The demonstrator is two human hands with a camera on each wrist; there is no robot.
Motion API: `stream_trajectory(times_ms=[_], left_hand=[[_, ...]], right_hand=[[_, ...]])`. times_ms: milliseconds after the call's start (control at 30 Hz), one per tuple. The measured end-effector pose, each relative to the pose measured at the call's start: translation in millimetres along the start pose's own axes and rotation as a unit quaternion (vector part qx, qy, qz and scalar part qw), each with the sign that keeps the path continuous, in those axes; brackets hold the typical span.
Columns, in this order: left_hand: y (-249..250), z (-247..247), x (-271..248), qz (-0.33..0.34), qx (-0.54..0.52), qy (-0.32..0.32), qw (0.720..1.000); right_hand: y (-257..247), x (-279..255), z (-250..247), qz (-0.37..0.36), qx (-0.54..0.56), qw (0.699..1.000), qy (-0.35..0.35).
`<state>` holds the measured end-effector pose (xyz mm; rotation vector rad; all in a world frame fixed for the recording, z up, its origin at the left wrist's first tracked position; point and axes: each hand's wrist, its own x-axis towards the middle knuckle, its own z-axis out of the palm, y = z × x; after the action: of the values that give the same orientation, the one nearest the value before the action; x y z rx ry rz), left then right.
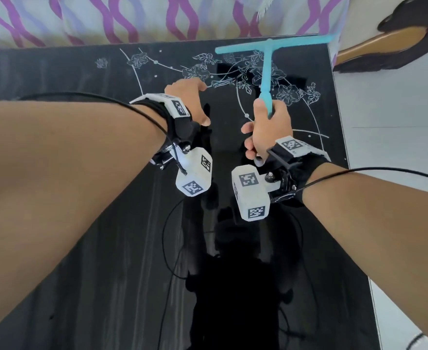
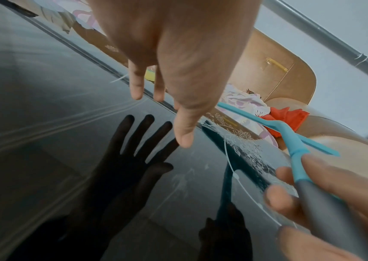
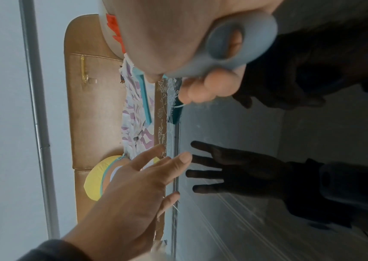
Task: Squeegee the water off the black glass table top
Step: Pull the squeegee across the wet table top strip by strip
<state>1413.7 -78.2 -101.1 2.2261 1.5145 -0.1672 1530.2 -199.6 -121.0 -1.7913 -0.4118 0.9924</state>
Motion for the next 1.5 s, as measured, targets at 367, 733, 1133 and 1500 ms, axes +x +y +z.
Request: stream_trajectory(times_ms=[367,733,1133,1500], left_hand=[[5,-13,48,-0.03,0.161,-0.134,0.977],[5,-6,58,-0.041,0.18,-0.129,0.974],[-1,2,38,-0.09,-0.014,-0.037,0.995],[-16,25,-33,-0.021,0.023,-0.011,0.999]], right_hand=[[-26,49,22,0.077,0.035,0.993,-0.081],[-41,59,35,0.131,0.016,0.989,-0.06],[-11,16,23,0.144,-0.067,0.985,-0.061],[5,-33,5,0.202,-0.105,0.969,-0.096]])
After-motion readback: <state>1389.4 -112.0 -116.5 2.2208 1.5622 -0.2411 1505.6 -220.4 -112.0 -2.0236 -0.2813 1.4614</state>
